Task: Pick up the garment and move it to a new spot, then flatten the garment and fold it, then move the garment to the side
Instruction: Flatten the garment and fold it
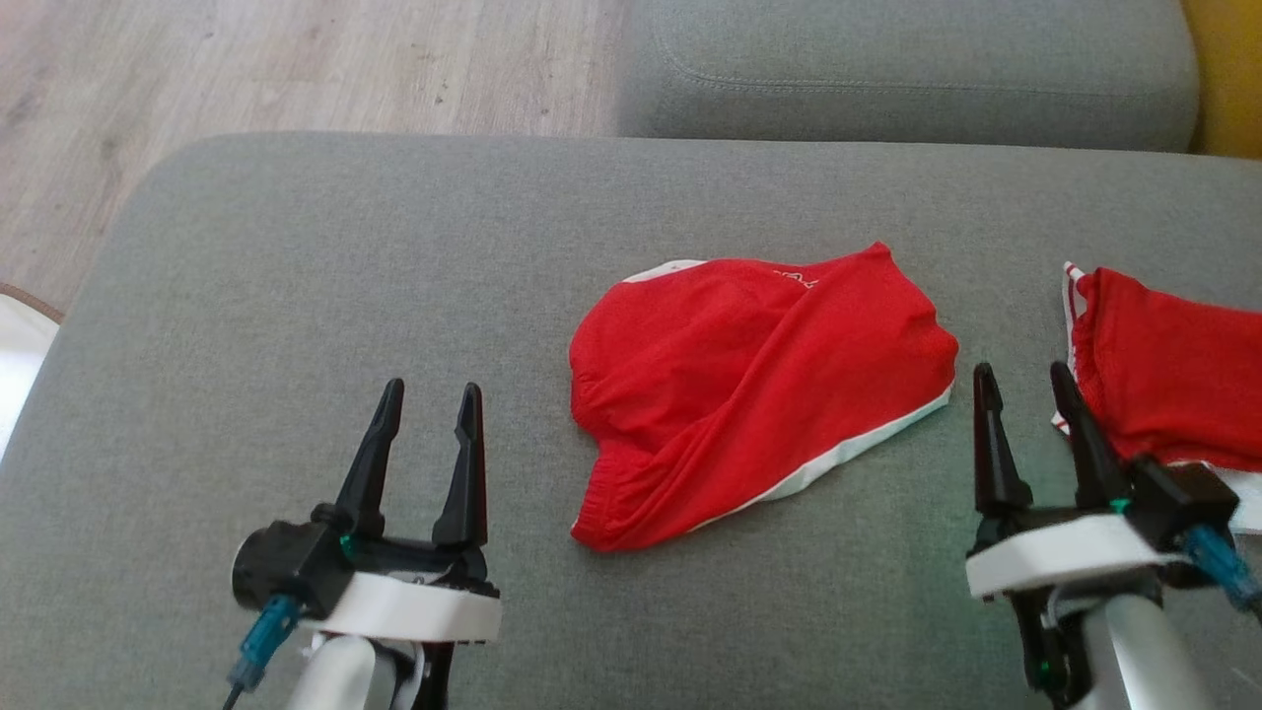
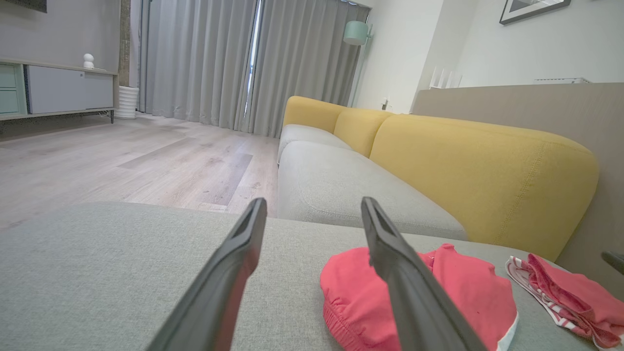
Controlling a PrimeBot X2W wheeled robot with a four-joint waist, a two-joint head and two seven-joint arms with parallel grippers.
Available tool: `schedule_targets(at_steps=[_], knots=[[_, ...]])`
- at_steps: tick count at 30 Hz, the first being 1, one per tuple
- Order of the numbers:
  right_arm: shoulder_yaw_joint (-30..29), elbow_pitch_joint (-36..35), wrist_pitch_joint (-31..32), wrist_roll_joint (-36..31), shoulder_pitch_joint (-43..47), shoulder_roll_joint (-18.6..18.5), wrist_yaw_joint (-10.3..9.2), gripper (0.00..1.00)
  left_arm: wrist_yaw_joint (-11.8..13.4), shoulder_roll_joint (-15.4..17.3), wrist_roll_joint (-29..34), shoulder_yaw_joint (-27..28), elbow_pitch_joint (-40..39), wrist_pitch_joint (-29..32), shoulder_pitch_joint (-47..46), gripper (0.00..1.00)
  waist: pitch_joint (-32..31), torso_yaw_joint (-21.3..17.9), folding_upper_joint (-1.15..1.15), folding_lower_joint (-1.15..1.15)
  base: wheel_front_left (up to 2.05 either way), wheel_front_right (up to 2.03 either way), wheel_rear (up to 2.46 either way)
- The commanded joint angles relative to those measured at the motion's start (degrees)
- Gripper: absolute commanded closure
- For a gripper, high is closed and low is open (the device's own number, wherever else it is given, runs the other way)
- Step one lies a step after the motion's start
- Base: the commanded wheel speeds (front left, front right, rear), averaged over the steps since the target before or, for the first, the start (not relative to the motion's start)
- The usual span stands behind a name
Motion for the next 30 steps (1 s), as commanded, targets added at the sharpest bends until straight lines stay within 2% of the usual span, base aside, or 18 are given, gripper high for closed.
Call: schedule_targets(at_steps=[1,9,15,24,30], knots=[[1.5,-3.1,-0.5,0.6,-0.8,0.0,-0.04,0.0,-0.1,0.0,0.3,2.1,-1.8,-0.5,-0.8,0.0,0.0,0.0,0.0,0.01,0.0,0.0,0.0],[3.4,-7.8,1.6,0.7,1.6,0.1,-0.04,0.0,-0.4,0.0,0.1,1.2,-1.6,-0.5,-1.2,0.0,0.7,1.1,0.0,0.01,0.0,0.0,0.0],[11.7,-9.0,8.3,-1.5,-3.8,-1.2,-0.04,0.0,-0.5,0.0,-0.4,0.4,-1.6,-0.5,-2.6,0.0,3.0,3.7,0.0,0.01,0.0,0.0,0.0],[27.9,-0.5,20.8,2.3,-15.3,-7.8,-0.04,0.0,-0.3,0.0,-2.2,-1.7,-0.7,-0.5,-4.4,0.0,5.6,9.1,0.0,0.01,0.0,0.0,0.0],[32.4,7.2,24.3,4.7,-20.8,-10.7,-0.04,0.0,0.1,0.0,-3.1,-3.0,-0.4,-0.5,-4.9,0.0,6.4,12.5,0.0,0.01,0.0,0.0,0.0]])
